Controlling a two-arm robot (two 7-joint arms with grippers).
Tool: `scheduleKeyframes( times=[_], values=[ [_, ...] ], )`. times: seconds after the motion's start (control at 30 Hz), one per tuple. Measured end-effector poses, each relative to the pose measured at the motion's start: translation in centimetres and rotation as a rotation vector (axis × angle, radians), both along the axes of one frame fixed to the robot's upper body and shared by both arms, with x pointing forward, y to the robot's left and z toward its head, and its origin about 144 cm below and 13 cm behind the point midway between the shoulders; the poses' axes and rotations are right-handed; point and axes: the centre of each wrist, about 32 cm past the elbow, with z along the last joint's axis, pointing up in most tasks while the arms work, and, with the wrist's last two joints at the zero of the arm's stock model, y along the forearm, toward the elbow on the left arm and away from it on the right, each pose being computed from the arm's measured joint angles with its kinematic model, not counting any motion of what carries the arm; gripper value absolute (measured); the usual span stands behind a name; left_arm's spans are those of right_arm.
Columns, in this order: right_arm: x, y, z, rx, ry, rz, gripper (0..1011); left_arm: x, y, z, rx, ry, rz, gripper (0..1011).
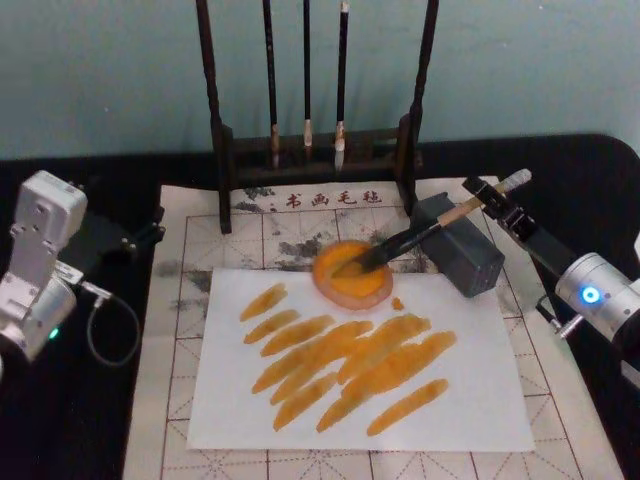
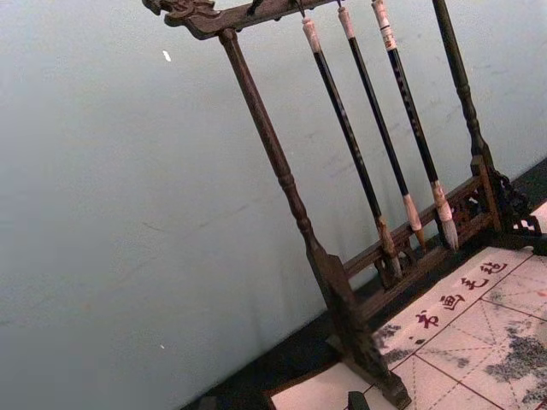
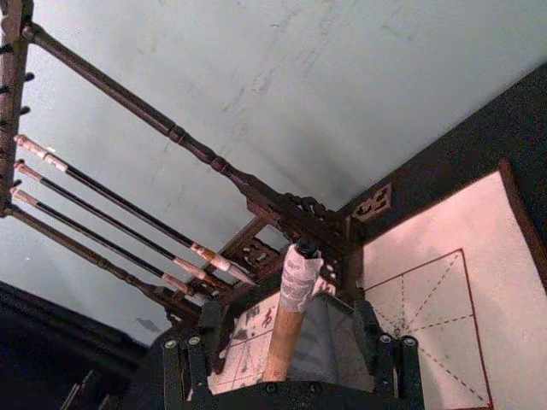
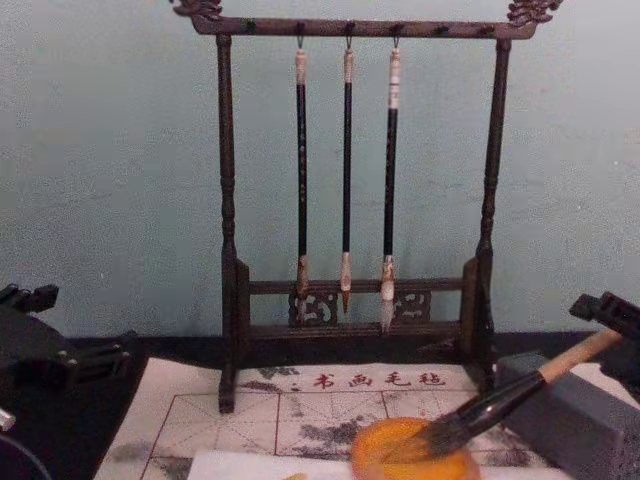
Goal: Pick up the brush from the inkstone, write on the paper, then place the brush back to its original position.
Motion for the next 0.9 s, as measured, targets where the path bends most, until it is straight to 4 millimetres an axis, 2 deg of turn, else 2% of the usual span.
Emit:
scheduleKeyframes(
  times=[0.9],
  values=[
    [0.21, -0.01, -0.17, 0.012, -0.008, 0.0, 1000, 0.0, 0.0, 0.0, 0.0, 0.0, 0.0, 1001]
  ],
)
